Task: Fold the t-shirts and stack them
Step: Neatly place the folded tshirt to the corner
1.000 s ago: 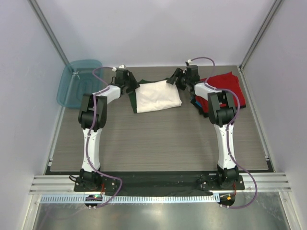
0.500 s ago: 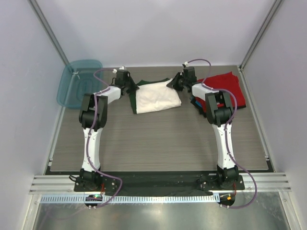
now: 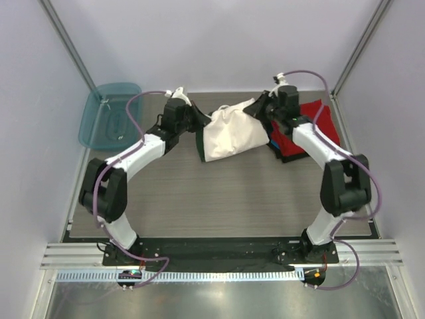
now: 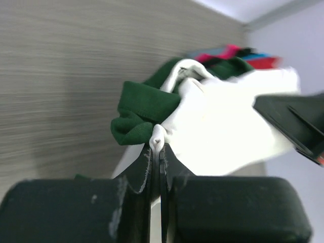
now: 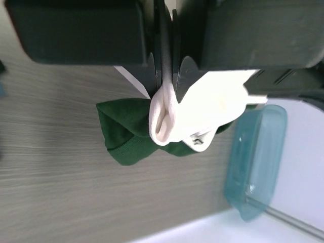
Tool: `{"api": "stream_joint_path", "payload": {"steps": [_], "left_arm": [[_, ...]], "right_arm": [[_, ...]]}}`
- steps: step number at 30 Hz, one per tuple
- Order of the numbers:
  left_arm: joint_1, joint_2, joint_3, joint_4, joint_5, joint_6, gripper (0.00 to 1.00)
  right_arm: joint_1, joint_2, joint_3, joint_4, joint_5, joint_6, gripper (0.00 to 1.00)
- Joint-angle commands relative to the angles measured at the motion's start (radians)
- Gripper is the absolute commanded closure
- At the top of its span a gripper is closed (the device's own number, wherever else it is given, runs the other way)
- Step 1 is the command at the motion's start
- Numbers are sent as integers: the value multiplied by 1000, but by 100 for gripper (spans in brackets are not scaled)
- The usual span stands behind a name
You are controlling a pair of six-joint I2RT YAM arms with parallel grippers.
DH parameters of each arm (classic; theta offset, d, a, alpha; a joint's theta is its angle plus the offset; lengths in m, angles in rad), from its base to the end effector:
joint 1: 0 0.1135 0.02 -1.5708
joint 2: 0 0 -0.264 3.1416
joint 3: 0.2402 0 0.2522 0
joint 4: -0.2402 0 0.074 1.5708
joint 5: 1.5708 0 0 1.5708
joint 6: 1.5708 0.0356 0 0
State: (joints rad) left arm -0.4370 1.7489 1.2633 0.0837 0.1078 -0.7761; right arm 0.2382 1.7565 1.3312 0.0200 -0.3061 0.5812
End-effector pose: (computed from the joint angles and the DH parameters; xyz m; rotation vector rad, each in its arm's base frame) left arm 0.3717 -0.1779 0.2693 -0.2779 2.0634 -0.8769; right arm 0.4016 0.1085 0.2840 0.1439 2.0475 0.8250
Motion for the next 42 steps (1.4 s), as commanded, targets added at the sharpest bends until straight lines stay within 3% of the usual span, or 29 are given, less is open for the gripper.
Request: {"api": "stream_joint_path", "payload": {"steps": [1, 5, 8, 13, 17, 22, 26, 30, 42], "left_arm": [[-101, -118, -4, 84, -65, -2, 100], [-292, -221, 2, 85, -170, 17, 100], [-388, -210, 65, 91, -230, 35, 100], [-534, 5, 260, 120, -244, 66, 100], [-572, 187, 454, 182, -240, 72, 100], [-585, 432, 703, 202, -266, 83, 100], [-585, 549, 836, 208, -318, 104, 100], [-571, 644, 976, 165, -324, 103, 100], [-571, 592, 944, 212, -286, 55, 100]], "right_arm": [[-74, -191, -95, 5, -1, 15, 99], [-157, -428, -161, -189, 60, -33, 99], [-224, -554, -126, -320, 176, -98, 99], [-533, -559, -90, -396, 30, -55, 99], [-674, -470, -55, -374, -48, -20, 99], [-711, -344, 23, -330, -11, -7, 99], [-711, -240, 98, -322, 44, 2, 99], [-711, -106, 187, -298, -7, 19, 99], [-708, -2, 290, -281, -1, 34, 99]]}}
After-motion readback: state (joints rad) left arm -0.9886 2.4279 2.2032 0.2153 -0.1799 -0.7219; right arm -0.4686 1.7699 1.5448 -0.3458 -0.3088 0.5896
